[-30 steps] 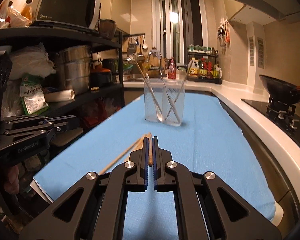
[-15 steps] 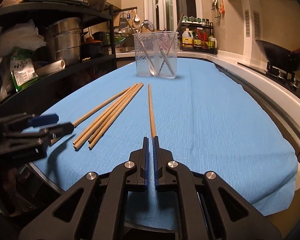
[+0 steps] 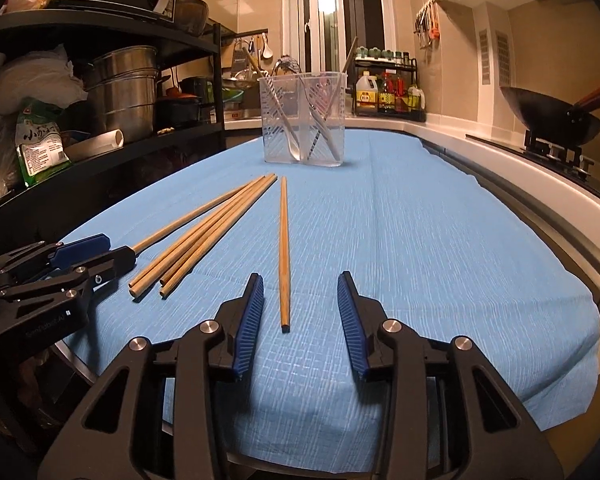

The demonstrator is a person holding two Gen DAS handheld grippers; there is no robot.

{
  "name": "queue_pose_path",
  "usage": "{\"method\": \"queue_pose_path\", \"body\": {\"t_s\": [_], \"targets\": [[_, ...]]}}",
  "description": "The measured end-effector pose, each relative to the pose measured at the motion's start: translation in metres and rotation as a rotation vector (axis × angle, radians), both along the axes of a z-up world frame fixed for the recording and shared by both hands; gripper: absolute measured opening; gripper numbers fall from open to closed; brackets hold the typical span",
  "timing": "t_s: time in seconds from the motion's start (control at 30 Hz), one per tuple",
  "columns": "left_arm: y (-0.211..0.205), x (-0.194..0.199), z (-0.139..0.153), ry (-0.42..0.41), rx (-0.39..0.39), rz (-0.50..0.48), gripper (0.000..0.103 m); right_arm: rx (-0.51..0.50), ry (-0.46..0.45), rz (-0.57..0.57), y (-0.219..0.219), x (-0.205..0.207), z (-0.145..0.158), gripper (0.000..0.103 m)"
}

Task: Organize utensils

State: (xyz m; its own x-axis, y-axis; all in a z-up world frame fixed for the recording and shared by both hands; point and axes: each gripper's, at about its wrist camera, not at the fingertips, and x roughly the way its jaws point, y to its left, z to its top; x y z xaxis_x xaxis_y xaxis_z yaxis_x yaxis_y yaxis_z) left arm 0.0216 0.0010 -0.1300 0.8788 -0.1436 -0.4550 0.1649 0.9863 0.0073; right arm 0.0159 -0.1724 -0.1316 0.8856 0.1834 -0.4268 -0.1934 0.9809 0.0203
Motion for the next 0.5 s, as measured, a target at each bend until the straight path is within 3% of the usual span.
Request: {"method": "queue_pose_path", "body": {"t_s": [0.07,0.13,0.2,0.33,0.5], "targets": [[-0.003,-0.001,-0.001,-0.008,0.008,-0.021,0.028,-0.005,-0.015,0.01,0.001,-0.002,-0.001,0.035],[-0.007,-0.002,0.0,-0.007,0.017,-0.043,0.013,-0.01,-0.009,0.039,0.004,-0.002,0.0,0.017],[-0.008,-0.001,0.002,0.012,0.017,-0.055,0.008,-0.026,0.01,0.068,0.011,-0.001,0.003,0.005],[0.001,0.004,0.011,0.085,-0.03,-0.052,0.007,-0.02,0.046,0.064,0.01,0.001,0.007,0.005],[0.01,-0.005,0.033,0.033,-0.042,-0.038,0.006,-0.011,0.03,0.065,0.01,-0.007,0.022,0.005]]}}
